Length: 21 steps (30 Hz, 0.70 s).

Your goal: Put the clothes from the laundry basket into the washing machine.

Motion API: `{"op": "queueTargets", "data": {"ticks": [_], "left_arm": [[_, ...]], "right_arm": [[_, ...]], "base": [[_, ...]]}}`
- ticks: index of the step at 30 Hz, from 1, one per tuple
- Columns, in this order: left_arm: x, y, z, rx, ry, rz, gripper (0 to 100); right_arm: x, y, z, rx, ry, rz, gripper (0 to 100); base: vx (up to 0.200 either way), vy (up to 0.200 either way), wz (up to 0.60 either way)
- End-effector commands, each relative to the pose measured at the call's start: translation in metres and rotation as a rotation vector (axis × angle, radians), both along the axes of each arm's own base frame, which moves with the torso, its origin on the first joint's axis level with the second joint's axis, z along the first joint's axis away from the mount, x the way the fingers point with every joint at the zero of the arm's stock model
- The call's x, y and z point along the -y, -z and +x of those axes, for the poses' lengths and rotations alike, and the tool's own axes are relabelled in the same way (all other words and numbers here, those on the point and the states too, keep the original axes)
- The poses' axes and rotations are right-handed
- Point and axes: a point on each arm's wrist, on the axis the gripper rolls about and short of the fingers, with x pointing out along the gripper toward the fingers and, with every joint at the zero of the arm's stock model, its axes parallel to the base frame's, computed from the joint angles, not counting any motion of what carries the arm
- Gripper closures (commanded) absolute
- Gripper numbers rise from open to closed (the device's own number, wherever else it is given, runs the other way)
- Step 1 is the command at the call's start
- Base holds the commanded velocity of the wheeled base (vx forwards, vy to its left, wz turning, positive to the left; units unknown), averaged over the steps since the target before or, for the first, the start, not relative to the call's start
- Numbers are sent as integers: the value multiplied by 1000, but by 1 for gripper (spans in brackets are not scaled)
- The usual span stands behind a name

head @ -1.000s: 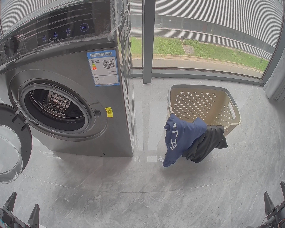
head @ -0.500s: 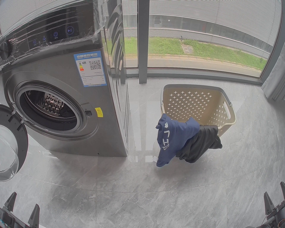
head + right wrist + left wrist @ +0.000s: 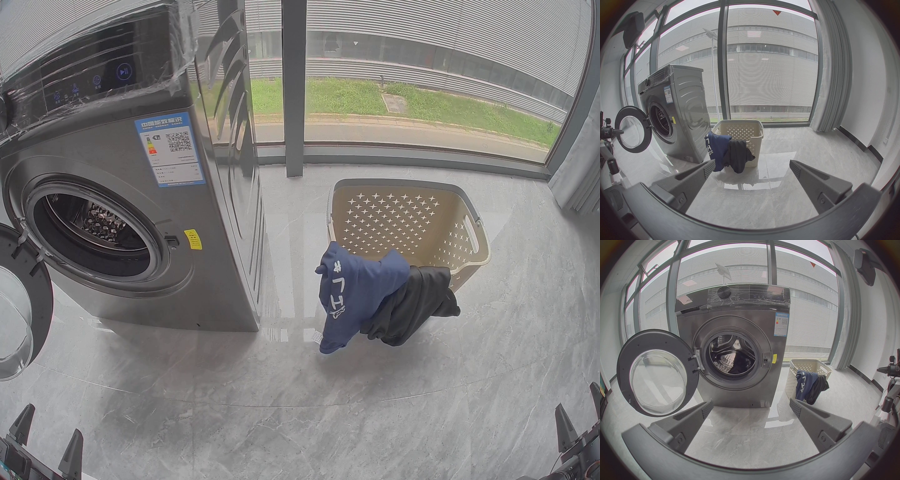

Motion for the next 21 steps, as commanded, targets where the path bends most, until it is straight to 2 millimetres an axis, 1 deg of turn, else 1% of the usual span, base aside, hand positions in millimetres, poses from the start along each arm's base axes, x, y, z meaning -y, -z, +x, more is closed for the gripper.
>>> {"op": "queueTargets", "data": {"ticks": [1, 21], "left_arm": [[0, 4, 0, -6, 1, -1, 0], [0, 4, 0, -6, 1, -3, 0]], "right_arm": [[0, 5, 0, -1, 0, 0, 0], [0, 5, 0, -2, 0, 0, 0]], "base": [[0, 0, 0], [0, 0, 0]]}}
